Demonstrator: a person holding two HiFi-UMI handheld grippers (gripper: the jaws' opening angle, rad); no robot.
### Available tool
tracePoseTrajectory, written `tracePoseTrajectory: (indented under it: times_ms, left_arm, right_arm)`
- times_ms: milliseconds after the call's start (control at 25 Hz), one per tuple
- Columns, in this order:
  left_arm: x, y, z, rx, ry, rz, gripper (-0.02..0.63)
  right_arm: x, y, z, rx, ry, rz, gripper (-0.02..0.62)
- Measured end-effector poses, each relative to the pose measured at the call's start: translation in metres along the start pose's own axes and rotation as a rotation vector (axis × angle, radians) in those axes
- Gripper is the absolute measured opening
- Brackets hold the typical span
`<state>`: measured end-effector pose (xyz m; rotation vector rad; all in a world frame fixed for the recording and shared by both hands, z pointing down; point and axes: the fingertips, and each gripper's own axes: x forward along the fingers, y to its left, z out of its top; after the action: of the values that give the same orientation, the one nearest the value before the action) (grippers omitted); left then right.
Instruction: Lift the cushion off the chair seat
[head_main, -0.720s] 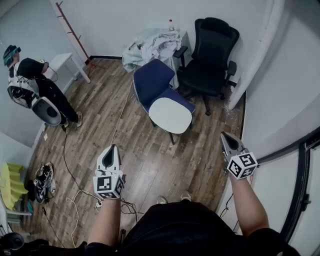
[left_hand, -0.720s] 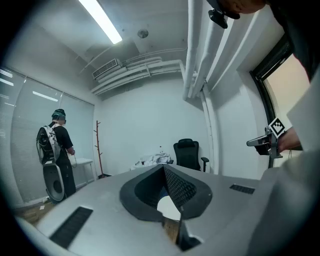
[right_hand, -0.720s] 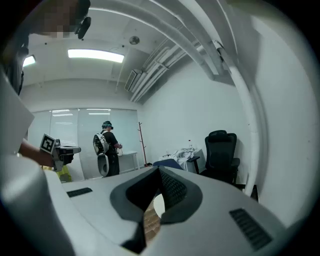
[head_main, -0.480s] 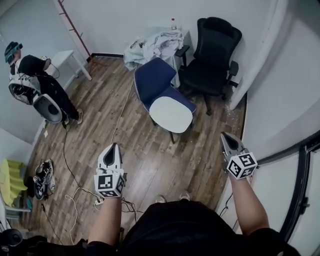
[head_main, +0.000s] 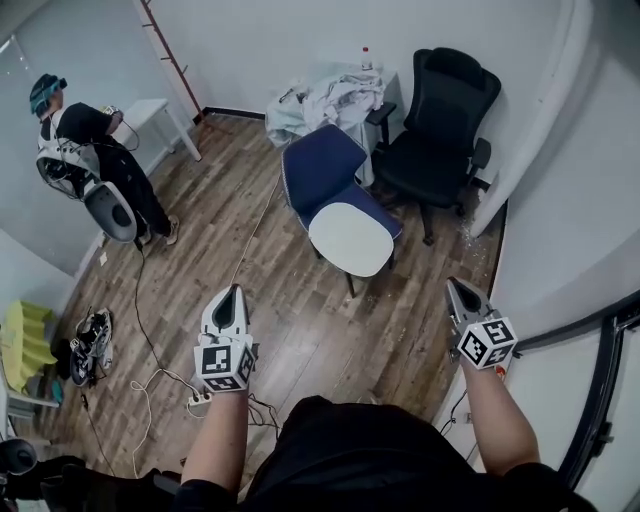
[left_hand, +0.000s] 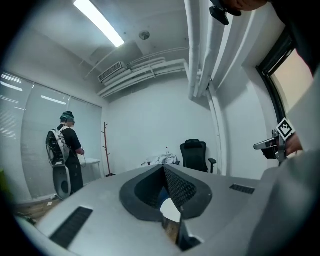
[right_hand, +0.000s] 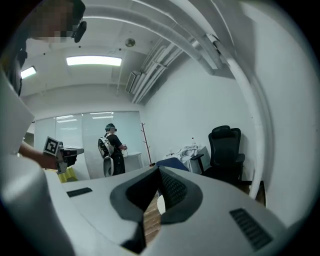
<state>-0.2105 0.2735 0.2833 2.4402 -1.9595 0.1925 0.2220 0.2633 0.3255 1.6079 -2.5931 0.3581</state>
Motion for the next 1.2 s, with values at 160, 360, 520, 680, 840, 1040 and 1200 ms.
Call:
tracePoseTrajectory:
  times_ms: [160,360,520,680,840,1040,1200]
  left_arm:
    - [-0.006,-0.010,-0.008,0.018,0.010,0.023,0.005]
    - [0.002,-0.009,-0.015,0.035,0.035,0.035,0.005]
    - [0.022,-0.009,-0.013,0.060,0.034,0.002,0.005]
    - [0.049,0.003,-0.014,0.102,0.027,-0.033,0.005]
    - [0.084,0.021,-0.020,0.083,0.026,-0.056,0.005]
    - [0.130,0.047,-0.026,0.080,0.031,-0.080,0.005]
    - [0.173,0.072,-0.020,0.069,-0.003,-0.081,0.005]
  right_arm:
    - [-0.003,-0.019,-0.010,-0.002,0.009,-0.009,0.012]
    - [0.000,-0.035,-0.022,0.042,0.011,-0.044,0.012]
    - [0.014,-0.043,-0.015,0.054,-0.005,-0.067,0.012]
    - [0.033,-0.053,-0.015,0.085,-0.008,-0.127,0.012]
    - [0.062,-0.053,-0.014,0.097,0.007,-0.145,0.012]
    - [0.100,-0.060,-0.008,0.104,0.022,-0.183,0.012]
    - [0.143,-0.063,-0.005,0.115,0.031,-0.189,0.012]
